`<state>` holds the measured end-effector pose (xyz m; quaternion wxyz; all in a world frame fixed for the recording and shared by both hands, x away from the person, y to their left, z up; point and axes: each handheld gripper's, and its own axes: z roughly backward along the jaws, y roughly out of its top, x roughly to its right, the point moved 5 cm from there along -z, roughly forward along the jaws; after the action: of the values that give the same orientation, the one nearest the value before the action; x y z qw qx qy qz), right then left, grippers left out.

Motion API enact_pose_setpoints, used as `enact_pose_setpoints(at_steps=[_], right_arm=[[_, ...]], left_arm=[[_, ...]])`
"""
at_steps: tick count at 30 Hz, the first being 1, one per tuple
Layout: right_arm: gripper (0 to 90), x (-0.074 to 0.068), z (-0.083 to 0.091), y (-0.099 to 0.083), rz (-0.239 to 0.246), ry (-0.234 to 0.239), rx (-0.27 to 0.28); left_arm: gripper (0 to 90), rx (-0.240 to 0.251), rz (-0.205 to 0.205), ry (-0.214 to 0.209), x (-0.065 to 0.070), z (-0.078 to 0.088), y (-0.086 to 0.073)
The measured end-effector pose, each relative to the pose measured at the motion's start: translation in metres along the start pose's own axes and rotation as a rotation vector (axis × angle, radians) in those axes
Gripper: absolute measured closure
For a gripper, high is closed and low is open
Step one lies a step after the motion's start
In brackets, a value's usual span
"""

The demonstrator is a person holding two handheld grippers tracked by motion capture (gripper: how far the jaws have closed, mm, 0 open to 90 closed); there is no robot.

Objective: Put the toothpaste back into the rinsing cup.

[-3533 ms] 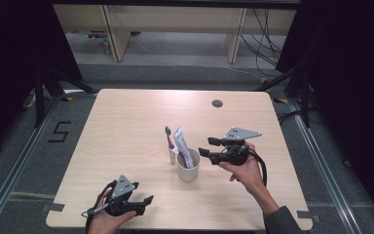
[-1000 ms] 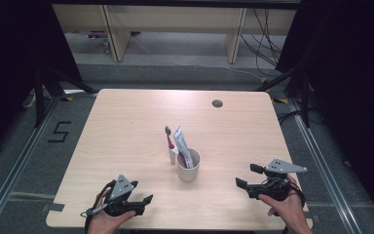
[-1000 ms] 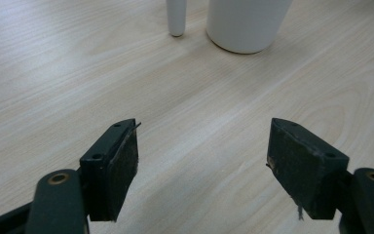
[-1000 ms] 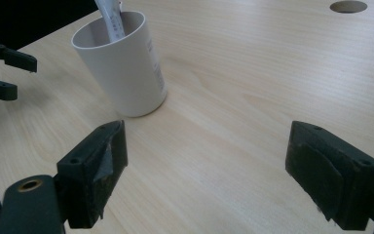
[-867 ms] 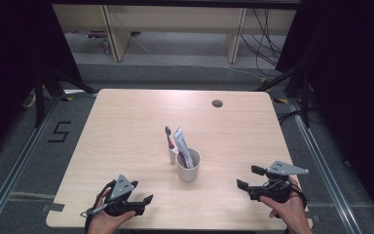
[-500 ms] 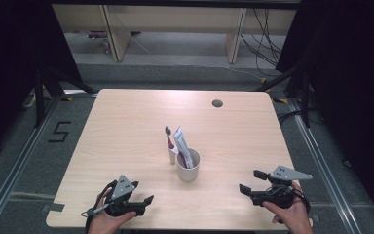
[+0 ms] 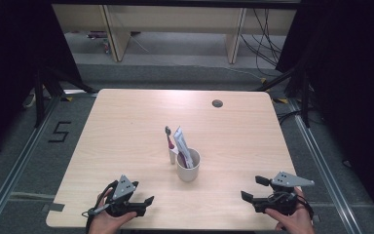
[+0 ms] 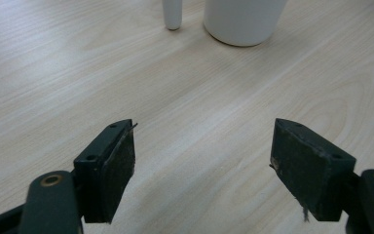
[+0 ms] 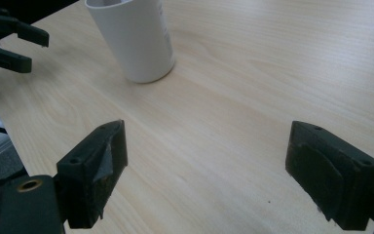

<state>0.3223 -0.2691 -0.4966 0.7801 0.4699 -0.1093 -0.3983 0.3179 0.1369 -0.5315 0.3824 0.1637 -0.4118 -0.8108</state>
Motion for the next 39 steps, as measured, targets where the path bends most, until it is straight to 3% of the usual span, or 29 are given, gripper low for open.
enact_pose_setpoints(at_steps=[1,2,3,4,5,6,7,10,14,15,16,17,19,20,21,23,24,26,28,30,31,35,36,39], right_arm=[[16.0,0.001,-0.001,0.0,0.021,0.002,0.011],[16.0,-0.002,-0.001,-0.002,-0.011,0.011,0.002],[16.0,0.001,0.001,-0.003,0.035,-0.009,-0.006],[16.0,-0.002,0.0,-0.005,0.0,0.001,-0.014],[16.0,0.0,0.001,-0.006,0.03,-0.005,-0.021],[16.0,-0.002,0.0,-0.008,0.005,-0.001,-0.026],[16.0,0.0,0.0,-0.01,0.035,-0.006,-0.036],[16.0,-0.005,0.0,-0.015,-0.004,-0.002,-0.063],[16.0,-0.003,0.001,-0.02,0.049,-0.005,-0.077],[16.0,-0.006,0.001,-0.021,0.025,0.001,-0.079],[16.0,-0.005,0.002,-0.022,0.046,-0.004,-0.087],[16.0,-0.007,0.001,-0.024,0.026,-0.001,-0.091],[16.0,-0.005,0.002,-0.025,0.058,-0.007,-0.097],[16.0,-0.008,0.002,-0.027,0.027,0.003,-0.103],[16.0,-0.006,0.003,-0.027,0.054,-0.008,-0.1],[16.0,-0.008,0.004,-0.03,0.032,-0.009,-0.122],[16.0,-0.006,0.004,-0.029,0.058,-0.018,-0.11],[16.0,-0.009,0.005,-0.032,0.024,-0.01,-0.127],[16.0,-0.005,0.006,-0.033,0.064,-0.027,-0.13],[16.0,-0.008,0.005,-0.034,0.023,-0.017,-0.137],[15.9,-0.005,0.005,-0.034,0.058,-0.029,-0.132],[16.0,-0.005,0.006,-0.036,0.049,-0.028,-0.145],[16.0,-0.008,0.005,-0.037,0.016,-0.014,-0.153],[16.0,-0.007,0.006,-0.037,0.025,-0.022,-0.163]], left_arm=[[23.9,0.0,-0.002,0.001,0.0,0.0,0.0],[23.8,0.001,-0.002,0.001,0.0,0.0,0.0],[23.7,0.001,-0.002,-0.001,0.0,0.0,0.0],[23.7,0.002,-0.004,0.0,0.0,0.0,0.0],[23.5,0.001,-0.005,-0.001,-0.001,0.001,0.0],[23.5,0.001,-0.006,0.0,-0.001,0.001,0.0],[23.4,0.001,-0.008,0.001,-0.001,0.001,0.001],[23.2,-0.004,-0.01,0.004,-0.001,0.001,0.001],[22.3,0.001,-0.006,0.004,-0.001,0.001,0.0],[22.2,0.001,-0.006,0.004,-0.001,0.001,0.0],[22.1,0.001,-0.007,0.005,-0.001,0.001,0.0],[22.1,0.001,-0.008,0.005,-0.001,0.001,0.0],[22.0,0.001,-0.007,0.005,-0.001,0.001,0.0],[21.9,0.001,-0.006,0.006,-0.001,0.0,0.0],[21.7,0.001,-0.006,0.009,-0.001,0.0,0.0],[21.5,0.001,-0.004,0.01,-0.001,0.0,0.0],[21.4,0.0,-0.004,0.01,-0.001,0.0,0.0],[21.2,-0.001,-0.005,0.012,-0.001,0.0,0.0],[21.2,0.001,-0.005,0.013,-0.001,0.0,0.0],[21.0,0.002,-0.005,0.014,-0.001,0.0,0.0],[21.0,-0.005,-0.01,0.022,-0.002,0.0,0.0],[21.0,-0.002,-0.006,0.012,-0.001,0.0,0.0],[21.0,-0.001,-0.006,0.014,-0.001,0.0,0.0],[21.0,-0.001,-0.006,0.014,-0.001,0.0,0.0]])
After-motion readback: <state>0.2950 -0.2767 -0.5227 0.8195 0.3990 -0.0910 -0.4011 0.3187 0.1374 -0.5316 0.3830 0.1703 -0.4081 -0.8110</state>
